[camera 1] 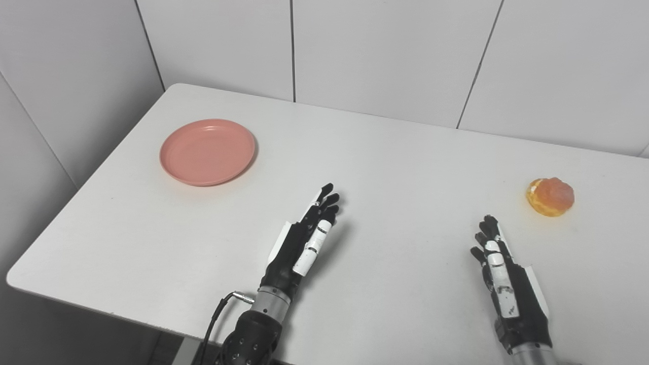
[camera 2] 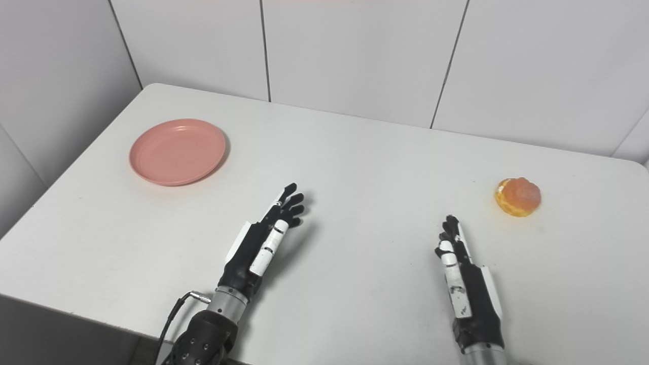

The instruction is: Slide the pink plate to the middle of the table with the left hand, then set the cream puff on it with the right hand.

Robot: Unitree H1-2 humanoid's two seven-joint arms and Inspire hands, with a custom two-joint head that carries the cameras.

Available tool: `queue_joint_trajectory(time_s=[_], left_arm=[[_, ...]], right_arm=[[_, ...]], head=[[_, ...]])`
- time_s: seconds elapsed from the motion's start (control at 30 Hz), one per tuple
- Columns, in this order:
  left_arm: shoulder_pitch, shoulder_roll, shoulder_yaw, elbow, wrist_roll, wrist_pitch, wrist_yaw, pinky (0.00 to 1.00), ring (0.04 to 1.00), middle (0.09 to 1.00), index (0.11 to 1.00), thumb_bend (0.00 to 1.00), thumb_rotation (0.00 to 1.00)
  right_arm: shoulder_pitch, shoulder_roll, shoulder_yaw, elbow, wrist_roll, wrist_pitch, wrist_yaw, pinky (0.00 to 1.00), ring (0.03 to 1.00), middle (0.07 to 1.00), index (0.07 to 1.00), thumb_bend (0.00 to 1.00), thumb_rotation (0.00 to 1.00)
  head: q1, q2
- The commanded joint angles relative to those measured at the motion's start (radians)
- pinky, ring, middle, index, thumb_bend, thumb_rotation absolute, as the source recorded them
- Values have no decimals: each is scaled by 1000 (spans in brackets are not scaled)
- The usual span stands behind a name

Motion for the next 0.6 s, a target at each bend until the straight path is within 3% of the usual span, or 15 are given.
queue_joint_trajectory(time_s=[0.0, 0.2, 0.37, 0.57], left_arm=[[58, -45, -20, 17, 17, 2, 23, 899, 921, 941, 941, 479, 1000], [55, -53, -41, 27, 28, -1, 43, 916, 936, 950, 944, 478, 1000], [52, -54, -44, 31, 32, -4, 50, 914, 942, 954, 945, 464, 1000], [52, -45, -44, 26, 22, -5, 45, 923, 945, 959, 953, 489, 1000]], right_arm=[[-16, -6, -6, -8, 21, -61, 11, 1000, 1000, 1000, 996, 251, 1000], [-13, -17, -9, -8, 28, -69, 21, 1000, 1000, 1000, 998, 239, 1000], [-17, -21, -7, -7, 42, -66, 29, 1000, 1000, 1000, 1000, 186, 1000], [-13, -9, -5, -10, 37, -76, 17, 1000, 1000, 1000, 994, 190, 1000]], head=[[1, 1], [39, -14], [27, -12], [22, -12]])
